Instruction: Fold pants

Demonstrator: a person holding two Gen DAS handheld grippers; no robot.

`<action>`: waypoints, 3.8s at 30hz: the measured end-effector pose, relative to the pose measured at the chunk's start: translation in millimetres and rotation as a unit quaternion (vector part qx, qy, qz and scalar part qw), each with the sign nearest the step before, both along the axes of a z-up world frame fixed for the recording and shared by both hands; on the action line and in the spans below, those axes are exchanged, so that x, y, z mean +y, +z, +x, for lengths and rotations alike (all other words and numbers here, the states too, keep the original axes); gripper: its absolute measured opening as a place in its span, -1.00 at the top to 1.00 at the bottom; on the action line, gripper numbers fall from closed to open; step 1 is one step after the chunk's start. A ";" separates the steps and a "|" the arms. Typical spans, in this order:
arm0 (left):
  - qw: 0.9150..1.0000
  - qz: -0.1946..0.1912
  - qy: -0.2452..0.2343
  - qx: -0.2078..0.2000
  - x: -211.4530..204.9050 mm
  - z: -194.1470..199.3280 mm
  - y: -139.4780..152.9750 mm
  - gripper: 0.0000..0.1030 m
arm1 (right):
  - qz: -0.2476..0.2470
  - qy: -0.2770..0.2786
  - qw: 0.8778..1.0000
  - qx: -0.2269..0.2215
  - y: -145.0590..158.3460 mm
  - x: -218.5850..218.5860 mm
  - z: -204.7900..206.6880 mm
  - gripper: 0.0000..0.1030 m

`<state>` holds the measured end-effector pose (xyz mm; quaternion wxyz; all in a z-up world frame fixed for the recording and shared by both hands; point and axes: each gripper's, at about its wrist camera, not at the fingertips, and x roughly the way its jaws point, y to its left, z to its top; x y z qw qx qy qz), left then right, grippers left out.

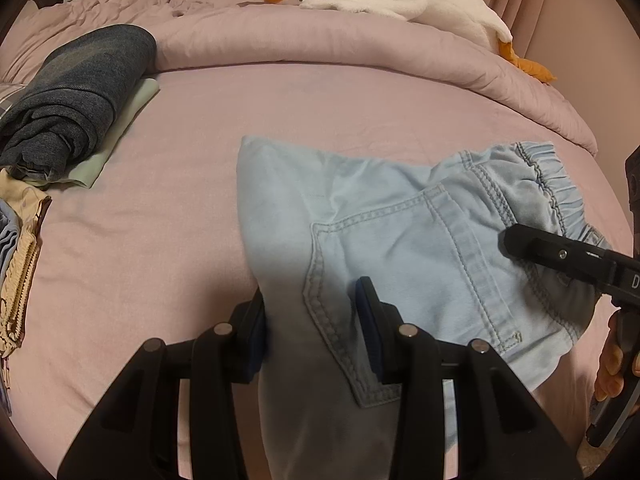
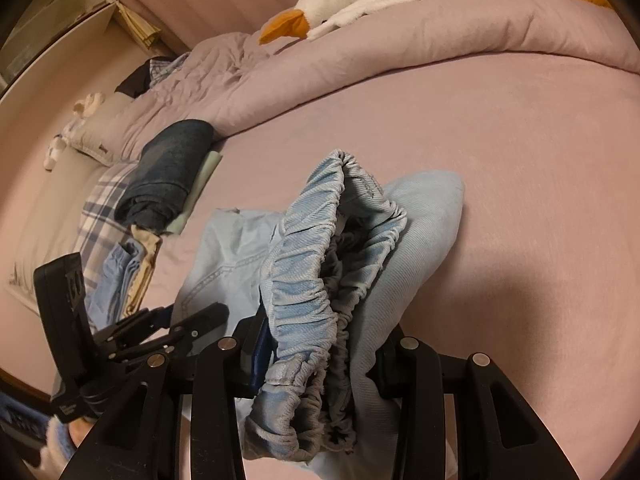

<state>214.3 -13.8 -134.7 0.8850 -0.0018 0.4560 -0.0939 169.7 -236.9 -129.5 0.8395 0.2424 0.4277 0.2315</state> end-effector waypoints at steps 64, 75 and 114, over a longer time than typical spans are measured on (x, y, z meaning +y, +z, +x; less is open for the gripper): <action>0.999 0.009 0.038 0.011 17.9 -43.2 -17.9 -0.60 | -0.111 -0.016 0.993 0.031 -24.2 -17.9 -46.1 -0.42; 0.999 0.026 0.040 0.012 15.7 -50.0 -21.3 -0.82 | -0.134 -0.029 0.990 0.024 -26.0 -11.3 -50.2 -0.48; 0.998 -0.015 0.052 -0.017 7.7 -152.5 69.0 -0.98 | -0.139 -0.028 0.988 -0.068 65.7 -10.6 -152.0 -0.91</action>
